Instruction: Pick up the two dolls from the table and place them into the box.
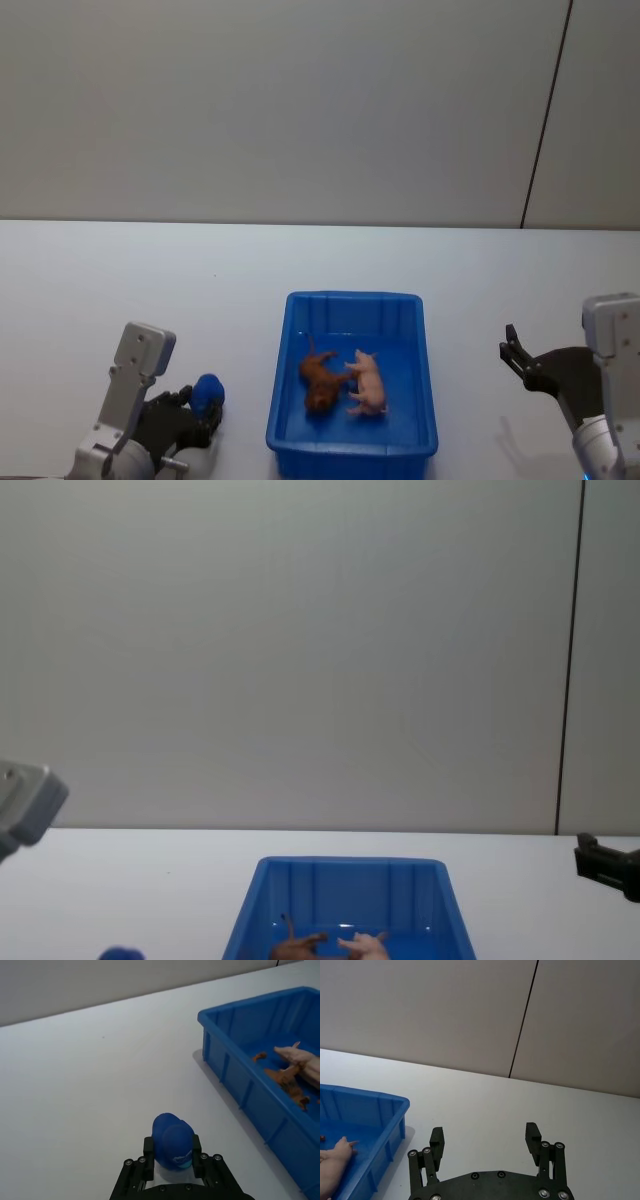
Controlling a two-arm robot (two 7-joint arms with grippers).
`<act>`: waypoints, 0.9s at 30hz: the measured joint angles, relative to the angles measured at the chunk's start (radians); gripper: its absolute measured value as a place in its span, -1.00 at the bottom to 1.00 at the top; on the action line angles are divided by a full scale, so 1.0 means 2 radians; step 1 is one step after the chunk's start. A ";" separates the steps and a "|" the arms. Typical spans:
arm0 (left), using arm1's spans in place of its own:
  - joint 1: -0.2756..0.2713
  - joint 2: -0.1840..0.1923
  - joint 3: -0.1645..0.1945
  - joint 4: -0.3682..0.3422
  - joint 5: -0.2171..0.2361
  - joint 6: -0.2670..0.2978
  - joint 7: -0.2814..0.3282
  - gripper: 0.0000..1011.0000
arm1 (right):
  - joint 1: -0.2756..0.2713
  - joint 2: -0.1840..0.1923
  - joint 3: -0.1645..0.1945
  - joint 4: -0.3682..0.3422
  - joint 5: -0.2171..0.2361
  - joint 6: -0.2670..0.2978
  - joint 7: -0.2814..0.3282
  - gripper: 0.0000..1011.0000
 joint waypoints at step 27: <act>-0.030 0.007 -0.011 -0.063 0.042 -0.043 -0.114 -0.51 | 0.000 0.000 0.000 0.000 0.000 0.000 0.000 0.98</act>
